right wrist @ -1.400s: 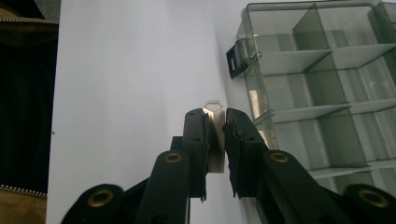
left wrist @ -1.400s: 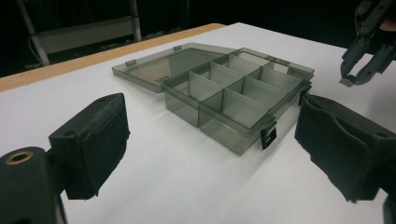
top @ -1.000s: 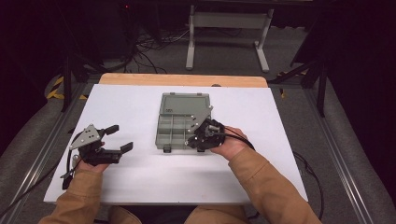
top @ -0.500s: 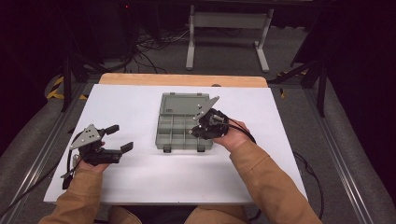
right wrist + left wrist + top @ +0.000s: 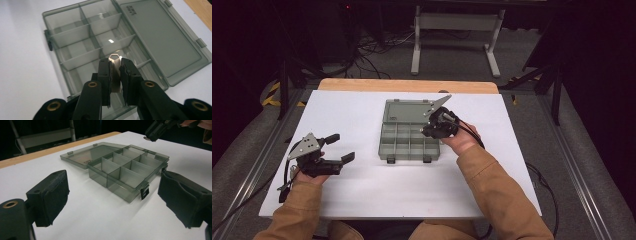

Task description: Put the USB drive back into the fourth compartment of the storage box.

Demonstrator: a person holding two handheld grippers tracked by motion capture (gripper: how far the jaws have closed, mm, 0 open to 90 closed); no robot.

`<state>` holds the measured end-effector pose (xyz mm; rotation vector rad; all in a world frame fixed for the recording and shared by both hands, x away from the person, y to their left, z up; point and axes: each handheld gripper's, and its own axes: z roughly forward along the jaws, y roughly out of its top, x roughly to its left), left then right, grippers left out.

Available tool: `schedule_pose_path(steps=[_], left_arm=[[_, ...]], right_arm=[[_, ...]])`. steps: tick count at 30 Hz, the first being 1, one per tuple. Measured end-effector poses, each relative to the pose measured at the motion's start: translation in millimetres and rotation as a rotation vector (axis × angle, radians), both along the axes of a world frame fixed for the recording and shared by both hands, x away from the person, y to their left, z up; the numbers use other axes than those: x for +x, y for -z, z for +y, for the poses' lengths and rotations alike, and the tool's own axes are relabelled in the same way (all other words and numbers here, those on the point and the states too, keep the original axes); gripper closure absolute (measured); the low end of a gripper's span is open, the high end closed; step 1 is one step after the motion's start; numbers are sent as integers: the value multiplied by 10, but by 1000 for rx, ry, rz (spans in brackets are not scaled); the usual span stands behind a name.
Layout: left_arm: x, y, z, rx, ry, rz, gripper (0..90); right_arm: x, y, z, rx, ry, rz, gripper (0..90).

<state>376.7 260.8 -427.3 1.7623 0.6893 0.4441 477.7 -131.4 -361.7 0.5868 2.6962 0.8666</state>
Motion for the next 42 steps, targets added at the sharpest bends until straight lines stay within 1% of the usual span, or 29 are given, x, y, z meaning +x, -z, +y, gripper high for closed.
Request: schedule_pose_path(steps=[8,10,19,29,42], left_arm=[[1,0,1,2,-1,1,108],[2,1,1,2,-1,1,108],[6,2,2,8,-2,-5,108],[10,2,5,14,-1,-8,108],[10,1,8,13,-1,-9,108]], right_arm=[[112,48,-46,-5,44,4,793],[121,54,-51,-7,45,4,793],[191,91,-92,-16,95,17,793],[260,147,-115,-17,120,32,793],[370,272,-108,-35,141,58,793]])
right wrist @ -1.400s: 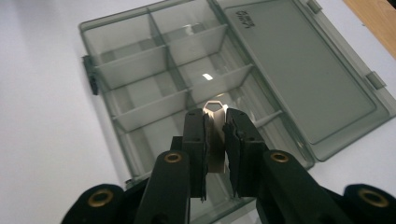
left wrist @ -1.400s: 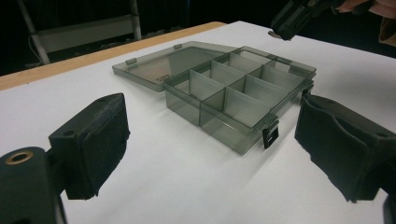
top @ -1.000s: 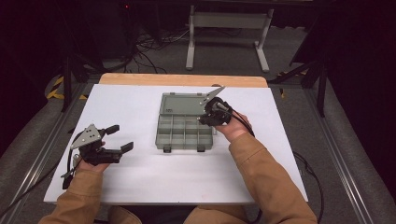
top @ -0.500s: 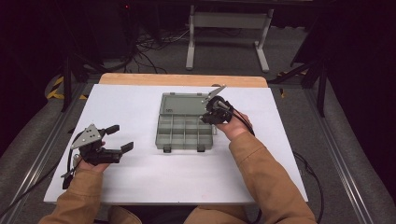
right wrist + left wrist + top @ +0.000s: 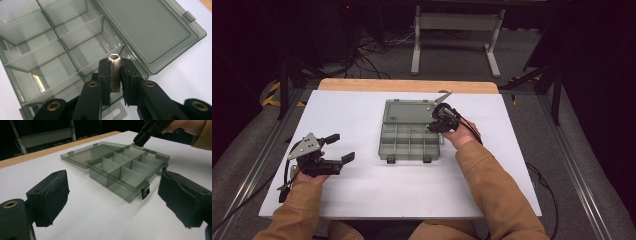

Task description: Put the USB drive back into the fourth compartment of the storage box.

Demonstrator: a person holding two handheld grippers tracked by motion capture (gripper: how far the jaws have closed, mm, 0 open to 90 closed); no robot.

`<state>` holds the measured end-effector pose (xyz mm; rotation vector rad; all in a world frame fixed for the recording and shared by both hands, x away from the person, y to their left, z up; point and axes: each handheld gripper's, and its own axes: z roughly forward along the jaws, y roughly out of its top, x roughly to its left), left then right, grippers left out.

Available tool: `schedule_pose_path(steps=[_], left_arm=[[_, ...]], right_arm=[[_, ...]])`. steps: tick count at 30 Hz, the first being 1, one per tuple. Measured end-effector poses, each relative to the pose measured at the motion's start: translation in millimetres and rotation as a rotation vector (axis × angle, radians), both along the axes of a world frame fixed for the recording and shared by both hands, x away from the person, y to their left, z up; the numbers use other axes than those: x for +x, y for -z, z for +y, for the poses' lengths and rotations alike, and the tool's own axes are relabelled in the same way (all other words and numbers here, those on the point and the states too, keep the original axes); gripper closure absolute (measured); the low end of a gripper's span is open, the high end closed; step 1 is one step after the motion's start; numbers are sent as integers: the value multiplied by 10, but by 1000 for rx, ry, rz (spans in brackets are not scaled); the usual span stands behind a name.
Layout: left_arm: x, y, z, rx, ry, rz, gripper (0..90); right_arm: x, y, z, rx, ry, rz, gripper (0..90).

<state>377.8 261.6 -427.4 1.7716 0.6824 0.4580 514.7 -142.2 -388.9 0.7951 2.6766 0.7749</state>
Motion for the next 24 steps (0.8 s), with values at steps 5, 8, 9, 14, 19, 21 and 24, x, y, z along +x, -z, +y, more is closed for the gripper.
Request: schedule_pose_path(steps=[5,8,9,14,19,21,24], left_arm=[[2,1,0,0,-1,2,108],[7,4,3,-1,-6,8,107],[7,3,4,-1,-6,9,107],[5,3,2,0,-6,7,107],[6,4,1,-1,-5,6,107],[5,4,0,-1,-6,6,107],[9,7,-1,1,-7,8,106]], right_arm=[[30,41,1,-6,4,9,793],[45,71,4,-13,6,15,793],[50,78,4,-14,6,17,793],[63,103,12,-19,8,23,793],[78,148,31,-33,5,35,793],[80,153,33,-35,4,36,792],[82,174,49,-39,-1,41,793]])
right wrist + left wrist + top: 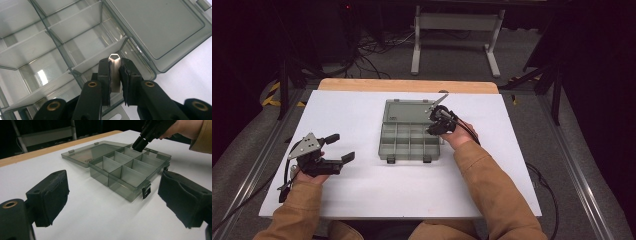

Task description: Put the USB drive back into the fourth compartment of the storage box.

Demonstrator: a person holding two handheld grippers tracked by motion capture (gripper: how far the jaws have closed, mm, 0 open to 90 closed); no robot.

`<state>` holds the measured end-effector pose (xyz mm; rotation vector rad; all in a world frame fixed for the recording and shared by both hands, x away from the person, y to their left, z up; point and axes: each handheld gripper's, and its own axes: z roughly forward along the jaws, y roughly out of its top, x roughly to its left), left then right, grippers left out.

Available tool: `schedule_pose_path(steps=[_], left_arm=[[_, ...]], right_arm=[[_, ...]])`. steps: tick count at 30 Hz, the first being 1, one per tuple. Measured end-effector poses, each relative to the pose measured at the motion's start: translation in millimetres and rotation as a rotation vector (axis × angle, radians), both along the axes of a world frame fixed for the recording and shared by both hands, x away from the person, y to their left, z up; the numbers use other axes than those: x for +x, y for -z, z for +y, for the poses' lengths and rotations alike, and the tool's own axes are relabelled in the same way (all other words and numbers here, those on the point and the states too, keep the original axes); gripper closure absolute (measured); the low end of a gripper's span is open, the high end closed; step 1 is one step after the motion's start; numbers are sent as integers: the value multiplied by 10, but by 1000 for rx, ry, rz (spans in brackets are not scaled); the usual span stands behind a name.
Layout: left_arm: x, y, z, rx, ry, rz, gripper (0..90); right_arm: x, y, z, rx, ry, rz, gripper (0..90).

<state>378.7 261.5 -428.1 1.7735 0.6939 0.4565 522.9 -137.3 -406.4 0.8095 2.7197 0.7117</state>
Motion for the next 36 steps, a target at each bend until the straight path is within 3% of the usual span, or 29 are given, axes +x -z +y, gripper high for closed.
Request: schedule_pose_path(steps=[13,19,20,21,23,25,28,31,32,33,35,36], left_arm=[[25,9,-7,6,-16,19,100],[58,-10,-21,4,-13,51,80],[87,-43,-28,30,-9,62,77],[87,-43,-28,30,-9,62,77],[163,-85,-20,20,5,113,83],[191,-101,-12,19,6,124,87],[274,-167,-6,33,11,149,141],[354,-252,-34,77,12,163,197],[378,-280,-53,97,8,170,286],[426,-327,-87,126,14,174,324],[454,-347,-102,134,19,183,424],[519,-385,-135,164,20,197,472]], right_arm=[[2,37,33,-19,-16,18,787],[-22,-5,28,-2,-11,3,735],[-42,-51,6,15,-13,-8,769],[-42,-51,6,15,-13,-8,769],[-68,-127,-61,42,-1,-21,851],[-76,-151,-90,50,3,-24,873],[-109,-225,-176,76,19,-37,900],[-137,-290,-261,89,34,-51,900],[-148,-316,-311,101,43,-59,900],[-152,-326,-333,108,47,-62,900],[-161,-345,-366,112,53,-70,900],[-166,-355,-380,114,55,-74,900]])
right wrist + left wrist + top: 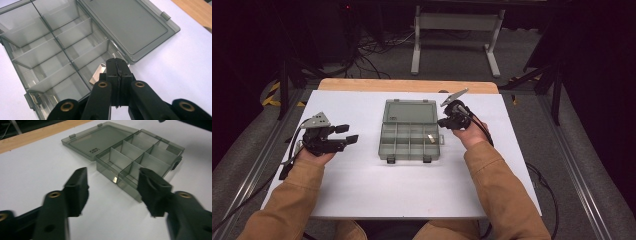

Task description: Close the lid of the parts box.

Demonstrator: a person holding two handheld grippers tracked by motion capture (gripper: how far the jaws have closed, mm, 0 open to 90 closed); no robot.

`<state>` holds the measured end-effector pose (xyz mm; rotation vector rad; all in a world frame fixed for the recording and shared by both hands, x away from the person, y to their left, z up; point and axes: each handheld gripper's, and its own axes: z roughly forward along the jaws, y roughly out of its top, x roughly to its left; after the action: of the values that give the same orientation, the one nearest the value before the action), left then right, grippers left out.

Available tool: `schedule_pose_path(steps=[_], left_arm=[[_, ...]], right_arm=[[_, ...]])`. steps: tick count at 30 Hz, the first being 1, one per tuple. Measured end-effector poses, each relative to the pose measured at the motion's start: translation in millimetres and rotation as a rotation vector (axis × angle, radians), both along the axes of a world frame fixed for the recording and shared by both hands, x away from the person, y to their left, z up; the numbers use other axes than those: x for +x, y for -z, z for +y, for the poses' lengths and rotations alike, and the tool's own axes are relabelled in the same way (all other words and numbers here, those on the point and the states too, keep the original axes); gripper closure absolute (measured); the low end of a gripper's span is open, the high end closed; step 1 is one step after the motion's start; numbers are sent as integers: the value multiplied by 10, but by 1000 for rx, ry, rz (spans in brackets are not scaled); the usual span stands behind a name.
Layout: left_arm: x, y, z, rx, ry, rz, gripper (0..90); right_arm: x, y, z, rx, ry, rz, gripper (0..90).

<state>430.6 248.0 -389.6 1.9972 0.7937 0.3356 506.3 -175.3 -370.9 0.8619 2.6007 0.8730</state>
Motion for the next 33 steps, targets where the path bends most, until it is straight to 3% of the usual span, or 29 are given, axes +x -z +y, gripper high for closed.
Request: schedule_pose_path(steps=[4,13,17,22,25,33], left_arm=[[126,-62,-79,76,-6,17,634],[355,-105,-218,155,-22,48,890],[482,-112,-295,195,-21,74,900],[632,-115,-352,208,-17,91,900],[722,-87,-384,194,-36,103,900],[984,-36,-535,262,-61,133,900]], right_arm=[[3,-32,-61,4,9,-10,900],[103,-19,-135,-1,18,-5,900],[146,3,-144,-4,15,-8,900],[220,-16,-175,-8,25,-11,900],[288,-21,-205,-16,31,0,900],[407,34,-262,-26,51,8,900]])
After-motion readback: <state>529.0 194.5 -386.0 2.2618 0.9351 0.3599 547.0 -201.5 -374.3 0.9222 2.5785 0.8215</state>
